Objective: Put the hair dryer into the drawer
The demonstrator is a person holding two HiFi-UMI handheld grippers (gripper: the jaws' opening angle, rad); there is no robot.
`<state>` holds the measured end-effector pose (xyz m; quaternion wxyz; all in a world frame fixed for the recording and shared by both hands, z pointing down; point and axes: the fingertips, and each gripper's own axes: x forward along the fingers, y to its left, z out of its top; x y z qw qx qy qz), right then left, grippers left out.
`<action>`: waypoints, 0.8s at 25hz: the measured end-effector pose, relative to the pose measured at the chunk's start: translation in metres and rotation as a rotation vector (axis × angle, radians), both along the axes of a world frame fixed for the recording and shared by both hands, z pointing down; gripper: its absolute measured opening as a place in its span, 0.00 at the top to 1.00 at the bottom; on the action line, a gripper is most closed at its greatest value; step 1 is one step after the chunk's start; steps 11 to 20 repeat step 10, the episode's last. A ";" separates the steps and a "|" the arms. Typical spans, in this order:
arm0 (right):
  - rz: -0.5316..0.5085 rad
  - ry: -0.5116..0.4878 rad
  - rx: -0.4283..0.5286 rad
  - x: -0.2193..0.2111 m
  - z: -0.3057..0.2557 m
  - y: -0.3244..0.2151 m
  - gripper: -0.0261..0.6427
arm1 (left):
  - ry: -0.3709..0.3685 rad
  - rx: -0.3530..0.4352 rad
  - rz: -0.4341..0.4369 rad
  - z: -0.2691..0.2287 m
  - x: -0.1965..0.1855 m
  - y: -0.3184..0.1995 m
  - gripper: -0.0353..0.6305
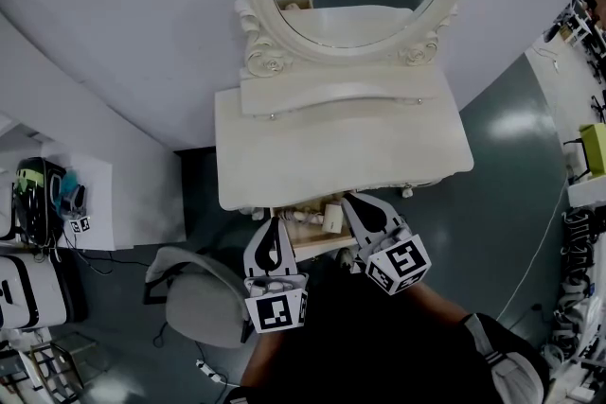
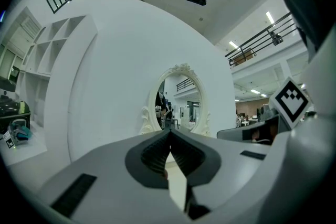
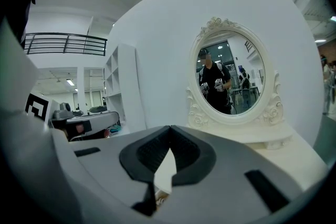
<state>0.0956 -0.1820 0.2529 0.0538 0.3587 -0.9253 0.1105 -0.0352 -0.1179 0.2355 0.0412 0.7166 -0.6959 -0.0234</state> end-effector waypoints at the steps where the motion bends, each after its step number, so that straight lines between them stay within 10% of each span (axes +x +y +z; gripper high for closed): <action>1: 0.000 -0.002 -0.002 0.001 0.001 0.000 0.92 | 0.000 -0.002 0.001 0.000 0.001 0.000 0.91; 20: -0.003 0.000 0.011 0.005 -0.003 0.006 0.92 | -0.002 -0.005 0.005 0.001 0.006 0.005 0.91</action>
